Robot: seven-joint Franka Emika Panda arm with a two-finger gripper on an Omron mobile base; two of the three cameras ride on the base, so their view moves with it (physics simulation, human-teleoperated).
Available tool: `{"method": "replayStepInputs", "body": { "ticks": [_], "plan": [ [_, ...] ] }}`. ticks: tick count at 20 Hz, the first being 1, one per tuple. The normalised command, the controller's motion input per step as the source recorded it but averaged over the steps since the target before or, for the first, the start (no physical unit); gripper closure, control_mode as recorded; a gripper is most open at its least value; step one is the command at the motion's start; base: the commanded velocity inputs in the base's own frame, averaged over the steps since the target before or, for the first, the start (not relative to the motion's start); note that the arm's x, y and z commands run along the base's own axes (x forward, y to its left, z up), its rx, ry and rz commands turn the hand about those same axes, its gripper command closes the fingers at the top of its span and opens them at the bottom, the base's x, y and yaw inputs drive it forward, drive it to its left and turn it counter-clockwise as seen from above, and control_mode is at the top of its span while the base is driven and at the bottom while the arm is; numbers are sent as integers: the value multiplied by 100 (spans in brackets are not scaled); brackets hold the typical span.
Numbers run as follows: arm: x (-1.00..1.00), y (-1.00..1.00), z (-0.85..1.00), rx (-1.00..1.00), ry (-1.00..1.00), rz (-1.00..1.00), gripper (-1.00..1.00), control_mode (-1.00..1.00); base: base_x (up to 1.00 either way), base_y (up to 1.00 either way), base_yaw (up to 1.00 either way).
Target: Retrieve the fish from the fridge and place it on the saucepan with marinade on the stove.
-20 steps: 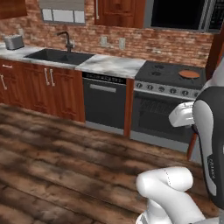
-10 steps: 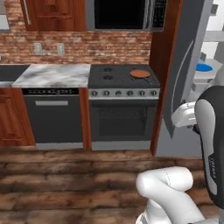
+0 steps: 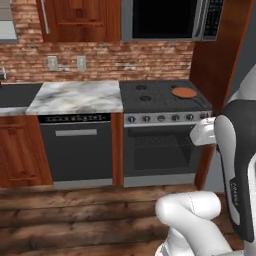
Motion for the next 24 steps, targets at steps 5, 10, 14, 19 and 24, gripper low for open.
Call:
{"method": "replayStepInputs", "body": {
  "ticks": [5,10,14,19,24],
  "plan": [
    [0,0,0,0,0,0,100,100,65,-20,0],
    [0,0,0,0,0,0,100,100,33,-64,-2],
    [0,0,0,0,0,0,100,100,36,-57,-11],
    [0,0,0,0,0,0,100,100,34,-39,-19],
    [0,0,0,0,0,0,100,100,42,-1,-23]
  ]
}}
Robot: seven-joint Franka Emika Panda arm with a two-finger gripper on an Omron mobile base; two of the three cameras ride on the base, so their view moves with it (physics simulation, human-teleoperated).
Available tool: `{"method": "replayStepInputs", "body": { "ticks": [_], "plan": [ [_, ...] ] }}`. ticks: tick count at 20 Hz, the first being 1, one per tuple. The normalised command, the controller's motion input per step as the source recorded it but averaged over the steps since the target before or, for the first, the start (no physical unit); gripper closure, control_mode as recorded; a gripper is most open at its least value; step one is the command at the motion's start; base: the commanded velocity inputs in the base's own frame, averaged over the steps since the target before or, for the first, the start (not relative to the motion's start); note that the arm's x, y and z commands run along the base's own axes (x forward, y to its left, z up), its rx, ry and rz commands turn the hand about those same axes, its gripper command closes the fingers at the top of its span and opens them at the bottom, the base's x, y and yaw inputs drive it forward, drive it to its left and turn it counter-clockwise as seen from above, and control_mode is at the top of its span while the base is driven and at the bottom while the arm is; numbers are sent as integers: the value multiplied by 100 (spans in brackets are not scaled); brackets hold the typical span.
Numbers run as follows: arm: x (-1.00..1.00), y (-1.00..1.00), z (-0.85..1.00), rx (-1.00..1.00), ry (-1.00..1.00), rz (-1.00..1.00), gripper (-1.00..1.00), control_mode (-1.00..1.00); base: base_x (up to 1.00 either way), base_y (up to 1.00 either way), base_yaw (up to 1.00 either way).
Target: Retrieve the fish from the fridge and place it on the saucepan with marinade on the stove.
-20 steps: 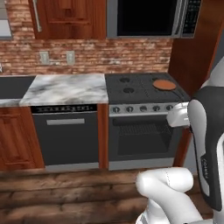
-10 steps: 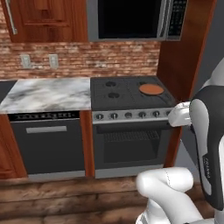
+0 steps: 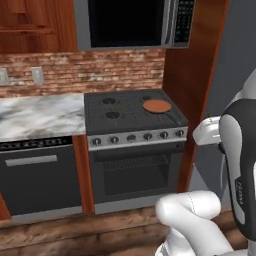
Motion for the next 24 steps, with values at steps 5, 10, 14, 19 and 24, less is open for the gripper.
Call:
{"method": "replayStepInputs", "body": {
  "ticks": [5,10,14,19,24],
  "plan": [
    [0,0,0,0,0,0,100,100,75,0,-18],
    [0,0,0,0,0,0,100,100,91,0,-4],
    [0,0,0,0,0,0,100,100,74,0,0],
    [0,0,0,0,0,0,100,100,59,0,0],
    [0,0,0,0,0,0,100,100,56,-7,0]
  ]
}}
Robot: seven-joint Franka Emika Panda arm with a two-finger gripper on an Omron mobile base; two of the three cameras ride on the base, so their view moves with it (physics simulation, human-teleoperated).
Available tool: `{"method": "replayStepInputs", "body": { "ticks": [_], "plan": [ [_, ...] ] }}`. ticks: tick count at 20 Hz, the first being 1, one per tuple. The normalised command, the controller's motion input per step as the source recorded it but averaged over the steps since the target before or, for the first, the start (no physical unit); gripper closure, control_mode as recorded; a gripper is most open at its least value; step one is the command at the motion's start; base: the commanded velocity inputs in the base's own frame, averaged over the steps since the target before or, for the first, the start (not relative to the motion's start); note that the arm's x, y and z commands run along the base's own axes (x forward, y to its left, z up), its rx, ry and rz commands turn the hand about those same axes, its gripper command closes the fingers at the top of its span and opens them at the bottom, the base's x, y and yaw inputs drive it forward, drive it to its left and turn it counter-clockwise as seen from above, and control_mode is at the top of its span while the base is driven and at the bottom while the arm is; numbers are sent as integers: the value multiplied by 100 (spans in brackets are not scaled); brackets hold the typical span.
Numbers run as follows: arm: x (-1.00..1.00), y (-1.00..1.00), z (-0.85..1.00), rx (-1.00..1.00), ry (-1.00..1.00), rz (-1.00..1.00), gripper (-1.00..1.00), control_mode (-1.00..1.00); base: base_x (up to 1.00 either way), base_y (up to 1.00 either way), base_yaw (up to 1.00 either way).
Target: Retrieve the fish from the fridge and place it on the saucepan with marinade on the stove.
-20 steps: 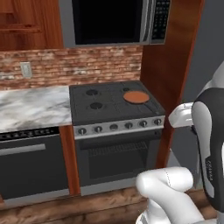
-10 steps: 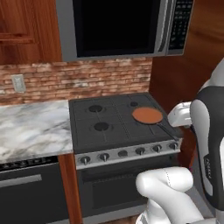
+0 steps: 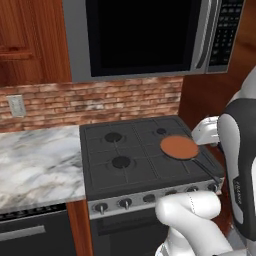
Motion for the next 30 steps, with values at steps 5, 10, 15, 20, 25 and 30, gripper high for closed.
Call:
{"method": "replayStepInputs", "body": {
  "ticks": [5,10,15,20,25,30],
  "plan": [
    [0,0,0,0,0,0,100,100,51,-11,0],
    [0,0,0,0,0,0,100,100,38,-12,0],
    [31,-18,-15,0,0,0,100,-100,20,-8,0],
    [63,-36,-35,0,0,0,100,-100,0,0,0],
    [73,-28,-45,0,1,0,100,-100,0,0,0],
    [55,-13,-63,0,4,0,100,-100,0,0,0]
  ]
}}
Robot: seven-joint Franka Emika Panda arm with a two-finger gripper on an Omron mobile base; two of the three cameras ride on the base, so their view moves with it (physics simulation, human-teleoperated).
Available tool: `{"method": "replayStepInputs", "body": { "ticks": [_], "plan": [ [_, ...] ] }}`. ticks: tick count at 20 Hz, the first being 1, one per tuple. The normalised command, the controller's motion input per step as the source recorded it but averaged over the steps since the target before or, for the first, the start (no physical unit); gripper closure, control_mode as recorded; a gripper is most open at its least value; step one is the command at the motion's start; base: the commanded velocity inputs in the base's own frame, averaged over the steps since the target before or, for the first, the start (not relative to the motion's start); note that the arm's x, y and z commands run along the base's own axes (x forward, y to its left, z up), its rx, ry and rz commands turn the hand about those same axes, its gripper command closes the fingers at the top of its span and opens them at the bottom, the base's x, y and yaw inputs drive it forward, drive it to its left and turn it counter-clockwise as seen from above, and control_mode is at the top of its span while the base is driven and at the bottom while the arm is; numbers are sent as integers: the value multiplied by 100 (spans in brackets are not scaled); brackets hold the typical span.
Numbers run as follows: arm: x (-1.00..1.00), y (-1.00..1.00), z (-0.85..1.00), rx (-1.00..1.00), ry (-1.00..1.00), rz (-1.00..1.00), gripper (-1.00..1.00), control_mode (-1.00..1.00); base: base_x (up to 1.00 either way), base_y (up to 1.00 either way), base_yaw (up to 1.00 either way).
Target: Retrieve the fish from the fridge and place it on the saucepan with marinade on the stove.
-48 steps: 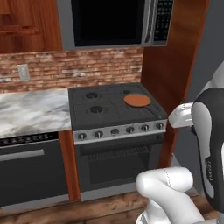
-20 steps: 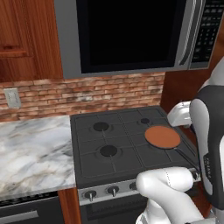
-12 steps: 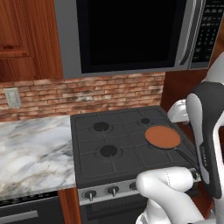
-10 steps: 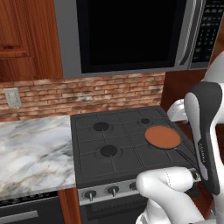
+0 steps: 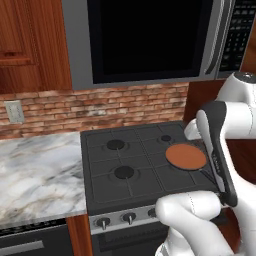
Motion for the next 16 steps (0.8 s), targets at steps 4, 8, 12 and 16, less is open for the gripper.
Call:
{"method": "replayStepInputs", "body": {
  "ticks": [4,8,12,16],
  "plan": [
    [52,-10,-62,0,6,0,100,-100,0,0,0],
    [50,-13,-54,0,6,-2,100,-100,0,0,0],
    [53,-19,-43,0,5,-2,100,-100,0,0,0],
    [44,-24,-42,0,2,-3,100,-100,0,0,0]
  ]
}}
